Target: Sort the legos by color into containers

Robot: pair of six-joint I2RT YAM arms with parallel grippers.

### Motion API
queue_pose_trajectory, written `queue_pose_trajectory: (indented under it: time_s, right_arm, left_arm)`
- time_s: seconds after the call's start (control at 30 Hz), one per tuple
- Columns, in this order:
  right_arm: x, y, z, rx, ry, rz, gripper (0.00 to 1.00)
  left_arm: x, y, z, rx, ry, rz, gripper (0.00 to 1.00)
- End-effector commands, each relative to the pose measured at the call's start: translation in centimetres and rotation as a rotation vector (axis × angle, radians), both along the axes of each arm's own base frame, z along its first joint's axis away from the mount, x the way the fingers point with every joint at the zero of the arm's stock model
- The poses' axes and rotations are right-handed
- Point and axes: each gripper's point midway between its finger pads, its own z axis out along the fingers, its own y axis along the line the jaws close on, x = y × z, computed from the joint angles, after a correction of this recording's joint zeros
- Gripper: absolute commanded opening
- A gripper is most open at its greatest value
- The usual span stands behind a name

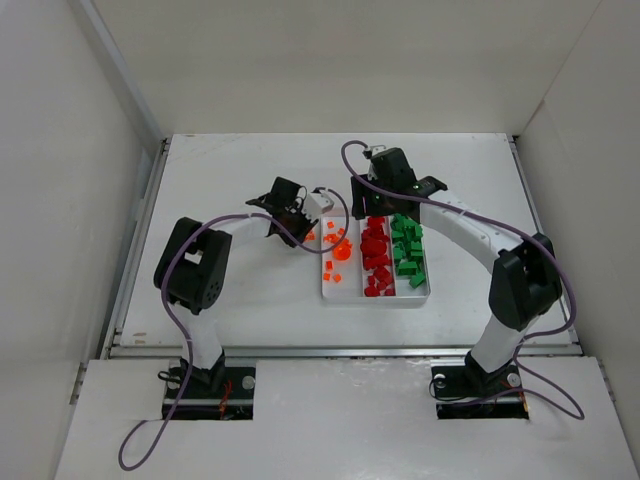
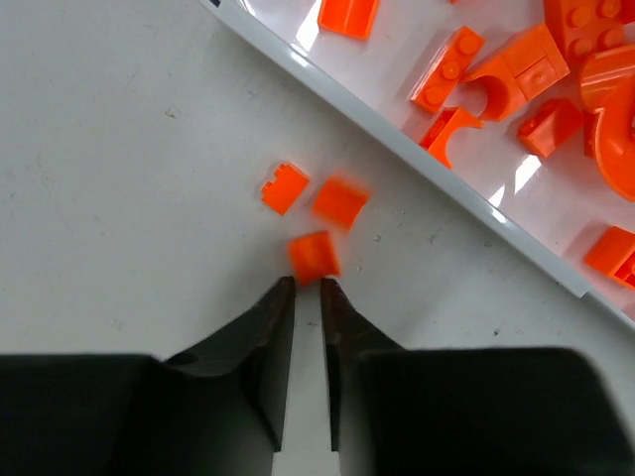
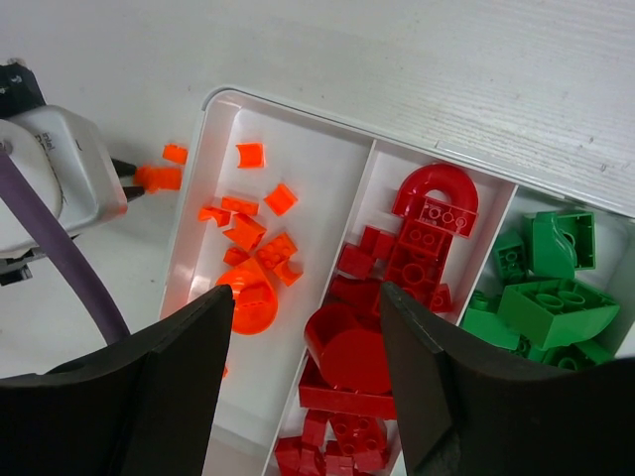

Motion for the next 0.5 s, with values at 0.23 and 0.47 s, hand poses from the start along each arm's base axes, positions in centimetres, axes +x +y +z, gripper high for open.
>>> queue_pose_trajectory:
  time_s: [0.23, 0.47]
  right_arm:
    - [0.4, -0.3, 2.2, 0.03, -0.055, -0.022, 0.66]
    - [0.3, -0.5, 1.8, 0.019, -0.049, -0.028, 0.66]
  left_arm:
    - [-1.6, 0.5, 1.4, 0.008, 0.02, -0.004, 0.0]
    - [-1.6, 0.0, 4.5, -0.032, -0.052, -0.032, 0.0]
